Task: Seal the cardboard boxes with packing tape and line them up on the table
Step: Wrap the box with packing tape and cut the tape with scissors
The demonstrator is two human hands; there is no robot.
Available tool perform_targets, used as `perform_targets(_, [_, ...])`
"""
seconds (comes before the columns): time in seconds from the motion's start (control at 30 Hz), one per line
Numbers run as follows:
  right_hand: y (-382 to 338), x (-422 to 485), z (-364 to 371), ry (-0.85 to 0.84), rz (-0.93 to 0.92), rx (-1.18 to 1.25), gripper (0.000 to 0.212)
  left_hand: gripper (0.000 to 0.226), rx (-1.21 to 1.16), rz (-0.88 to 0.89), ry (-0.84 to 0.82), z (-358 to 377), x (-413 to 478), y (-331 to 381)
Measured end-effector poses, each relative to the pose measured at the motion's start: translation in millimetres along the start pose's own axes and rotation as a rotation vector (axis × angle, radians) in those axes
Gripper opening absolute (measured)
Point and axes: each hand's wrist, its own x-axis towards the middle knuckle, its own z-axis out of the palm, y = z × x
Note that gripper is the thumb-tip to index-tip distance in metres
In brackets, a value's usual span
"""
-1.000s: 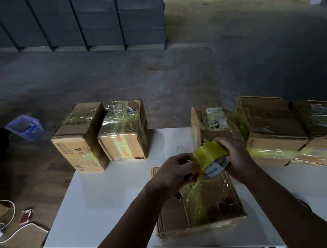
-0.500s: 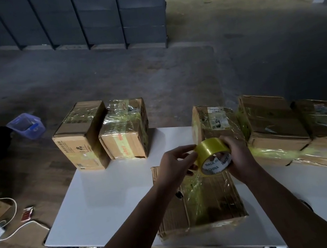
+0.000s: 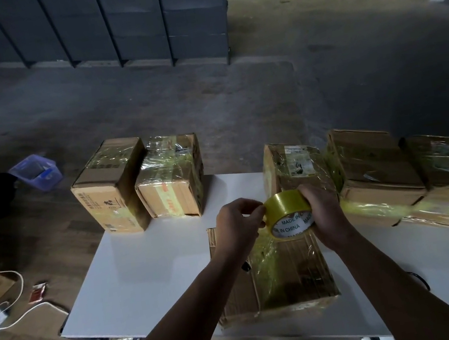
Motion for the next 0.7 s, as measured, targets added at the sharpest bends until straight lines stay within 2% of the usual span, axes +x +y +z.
perform_targets(0.13, [1.0, 0.9, 0.1, -0.023, -0.070, -0.176, 0.028, 0.006, -0.017, -0.061, 0.008, -1.7, 3.2, -0.9])
perform_targets(0.3, [6.8, 3.0, 2.7, -0.019, -0.131, -0.241, 0.038, 0.017, 0.099, -0.085, 0.015, 3.1, 5.0, -2.9])
perform_targets(0.47, [19.0, 4.7, -0.3, -0.091, -0.192, -0.366, 0.041, 0.025, 0.195, -0.106, -0.020, 3.9, 5.4, -6.7])
perform_targets(0.7, [17.0, 1.1, 1.8, -0.084, -0.211, -0.388, 0.040, 0.021, 0.055, -0.165, -0.018, -1.4, 4.0, -3.2])
